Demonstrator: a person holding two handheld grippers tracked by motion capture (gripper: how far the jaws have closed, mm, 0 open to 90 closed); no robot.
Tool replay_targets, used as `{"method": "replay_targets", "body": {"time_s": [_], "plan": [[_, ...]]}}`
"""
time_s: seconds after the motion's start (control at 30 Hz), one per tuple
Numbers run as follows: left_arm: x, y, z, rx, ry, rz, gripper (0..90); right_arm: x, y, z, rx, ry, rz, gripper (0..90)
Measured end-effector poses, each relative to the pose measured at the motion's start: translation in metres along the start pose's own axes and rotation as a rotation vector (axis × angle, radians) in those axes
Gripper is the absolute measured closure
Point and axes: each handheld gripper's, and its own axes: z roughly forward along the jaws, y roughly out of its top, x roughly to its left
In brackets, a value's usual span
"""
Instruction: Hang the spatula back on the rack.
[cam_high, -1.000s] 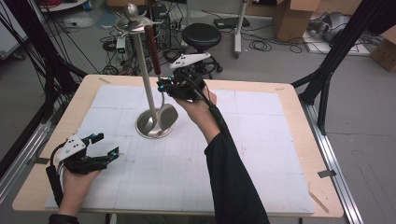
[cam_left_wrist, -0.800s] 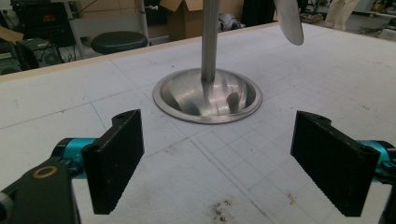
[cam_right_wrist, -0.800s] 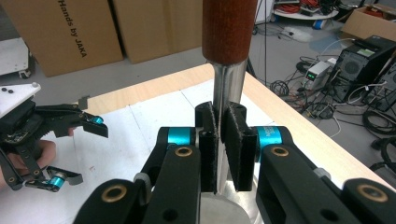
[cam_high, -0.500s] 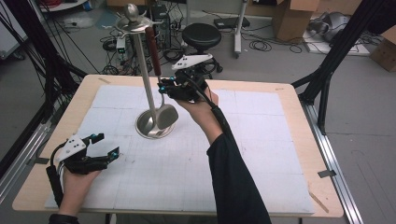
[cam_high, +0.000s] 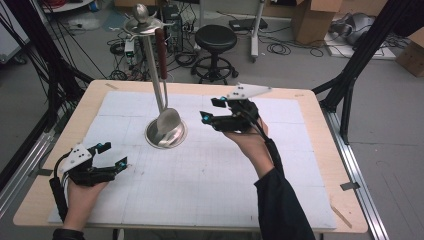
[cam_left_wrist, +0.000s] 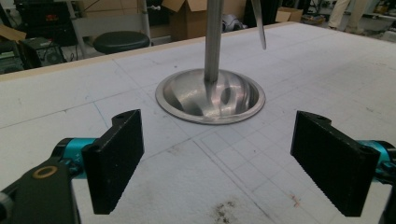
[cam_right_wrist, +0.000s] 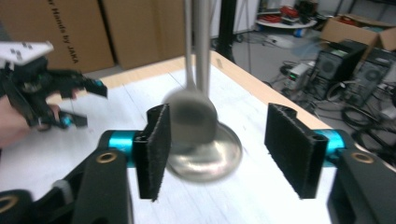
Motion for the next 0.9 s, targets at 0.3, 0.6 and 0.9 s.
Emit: {"method": "replay_targets", "body": {"time_s": [0.3,0.6,0.9], "plan": [[0.007,-0.002,0.002,-0.009,0.028,-0.021,17.8,-0.011,-0.065,-0.055,-0.040,-0.076,0.066,29.1],[0.008,-0.004,0.004,0.018,0.044,-0.003,17.7,-0.020,-0.138,-0.098,-0.068,-0.185,0.153,21.4],[0.006,-0.006,0.010,0.053,0.045,-0.001,17.8,-0.026,-0.167,-0.109,-0.059,-0.236,0.172,18.8]]}}
